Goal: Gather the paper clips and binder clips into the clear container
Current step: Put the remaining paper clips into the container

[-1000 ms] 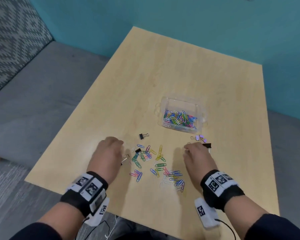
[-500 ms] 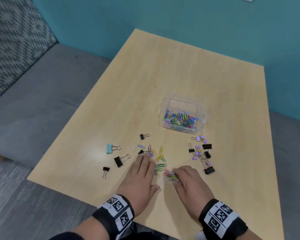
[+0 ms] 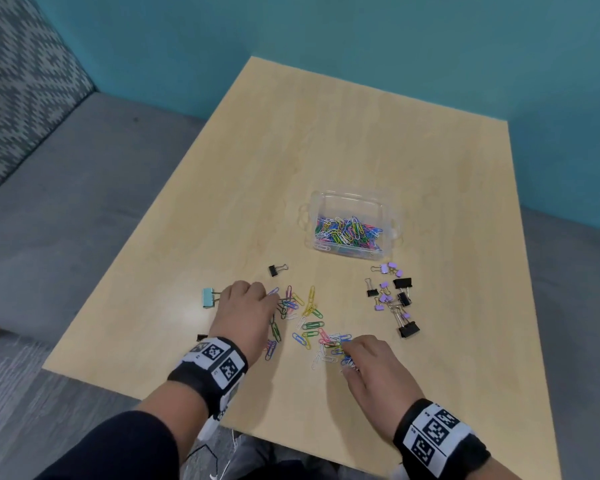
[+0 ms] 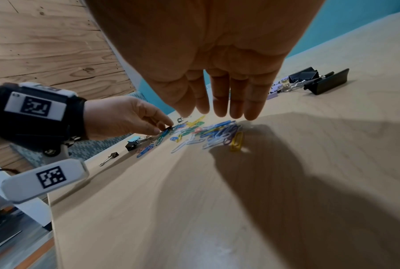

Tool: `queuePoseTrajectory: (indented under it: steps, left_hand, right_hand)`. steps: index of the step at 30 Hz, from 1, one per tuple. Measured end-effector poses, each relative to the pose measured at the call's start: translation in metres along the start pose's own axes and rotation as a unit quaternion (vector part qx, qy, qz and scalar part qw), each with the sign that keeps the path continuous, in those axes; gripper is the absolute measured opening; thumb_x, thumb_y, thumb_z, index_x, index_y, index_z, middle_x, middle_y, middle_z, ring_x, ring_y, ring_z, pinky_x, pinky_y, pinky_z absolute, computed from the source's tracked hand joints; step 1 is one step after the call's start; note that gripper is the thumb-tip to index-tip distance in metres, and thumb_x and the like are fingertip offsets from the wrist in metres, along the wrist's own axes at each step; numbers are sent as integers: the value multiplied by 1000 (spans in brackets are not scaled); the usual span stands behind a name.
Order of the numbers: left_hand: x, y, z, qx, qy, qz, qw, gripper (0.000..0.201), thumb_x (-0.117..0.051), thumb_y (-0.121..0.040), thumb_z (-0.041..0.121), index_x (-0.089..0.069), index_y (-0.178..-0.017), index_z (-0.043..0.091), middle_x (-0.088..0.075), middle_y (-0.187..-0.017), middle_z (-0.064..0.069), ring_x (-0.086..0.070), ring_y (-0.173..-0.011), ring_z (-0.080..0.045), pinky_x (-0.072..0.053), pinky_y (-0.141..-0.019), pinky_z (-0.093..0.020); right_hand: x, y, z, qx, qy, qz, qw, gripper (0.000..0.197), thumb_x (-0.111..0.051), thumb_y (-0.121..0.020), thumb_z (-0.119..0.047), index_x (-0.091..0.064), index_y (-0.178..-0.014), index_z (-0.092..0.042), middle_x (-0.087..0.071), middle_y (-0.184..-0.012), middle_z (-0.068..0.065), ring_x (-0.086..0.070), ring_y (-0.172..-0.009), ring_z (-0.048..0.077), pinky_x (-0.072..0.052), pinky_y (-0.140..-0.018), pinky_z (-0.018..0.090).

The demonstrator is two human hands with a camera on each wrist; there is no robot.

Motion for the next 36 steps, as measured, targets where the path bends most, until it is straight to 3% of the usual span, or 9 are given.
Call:
queuePoseTrajectory:
  steps: [4, 11, 17, 20, 23, 26, 29, 34, 36]
  left_hand:
    - [4, -14, -2, -4, -24, -41, 999, 29, -66, -53, -2, -58, -72, 19, -50, -70, 0, -44, -68, -26, -37, -60, -35]
    - [3, -20, -4, 41, 49, -69, 996, 11, -56, -87, 25, -56, -97, 22, -53, -96, 1, -45, -90, -24, -36, -73, -35]
    - [7, -17, 0, 51, 106, -71, 991, 15, -59, -85, 21, -45, -80, 20, -49, -83, 2, -44, -82, -21, -31, -65, -32]
    - [10, -13, 1, 99, 228, -58, 967, 14, -60, -82, 18, -47, -74, 20, -53, -68, 5, -50, -71, -21, -34, -56, -32]
    - [15, -12, -15, 192, 329, -22, 924, 17, -67, -79, 26, -51, -74, 23, -61, -68, 6, -57, -67, -17, -46, -59, -31]
    - [23, -14, -34, 250, 382, -5, 890, 11, -67, -79, 20, -57, -75, 23, -63, -66, 2, -58, -59, -19, -50, -51, -32]
    - [27, -16, -39, 239, 402, -30, 884, 9, -65, -79, 14, -63, -75, 22, -65, -66, -1, -57, -56, -19, -51, -49, -34]
    - [26, -19, -41, 252, 430, -40, 866, 13, -63, -81, 7, -68, -78, 18, -66, -64, 1, -50, -44, -3, -41, -47, -18]
    - [25, -19, -48, 266, 415, -33, 869, 15, -61, -82, 7, -68, -78, 20, -69, -69, 0, -53, -51, -7, -41, -50, -21]
  right_hand:
    - [0, 1, -2, -2, 3, -1, 1000, 31, -52, -92, -25, -55, -123, -20, -52, -119, -5, -46, -110, 16, -41, -88, 23]
    - [3, 3, 1, -15, -7, -1, 1000, 31, -53, -92, -25, -55, -122, -22, -51, -119, -6, -46, -110, 15, -42, -87, 24]
    - [4, 3, 2, -23, -14, -4, 1000, 32, -52, -93, -26, -54, -125, -22, -49, -121, -8, -45, -111, 14, -42, -88, 24]
    - [4, 3, 4, -26, -19, -4, 999, 33, -52, -93, -25, -53, -126, -22, -49, -121, -8, -45, -111, 14, -43, -88, 24]
    - [4, 4, 9, -28, -18, -1, 999, 33, -51, -93, -24, -53, -125, -22, -50, -119, -7, -45, -109, 13, -42, -86, 24]
    - [2, 6, 12, -28, -18, -3, 999, 33, -52, -92, -23, -53, -126, -23, -50, -118, -7, -45, -108, 13, -42, -86, 24]
    - [1, 6, 13, -26, -15, 0, 1000, 33, -52, -92, -22, -53, -124, -23, -51, -116, -7, -46, -108, 14, -45, -85, 27]
    - [2, 4, 12, -28, -9, -6, 1000, 33, -51, -92, -22, -53, -125, -22, -50, -118, -6, -44, -111, 15, -44, -87, 27]
    - [2, 4, 13, -28, -10, -5, 1000, 34, -51, -92, -23, -53, -126, -22, -51, -118, -6, -45, -111, 15, -44, -88, 27]
Point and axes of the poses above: each hand's wrist, its own y-axis away from the middle knuckle, its own x-axis out of the back of the hand, z = x × y, the point moved 1 cm from there along -y, towards the middle knuckle
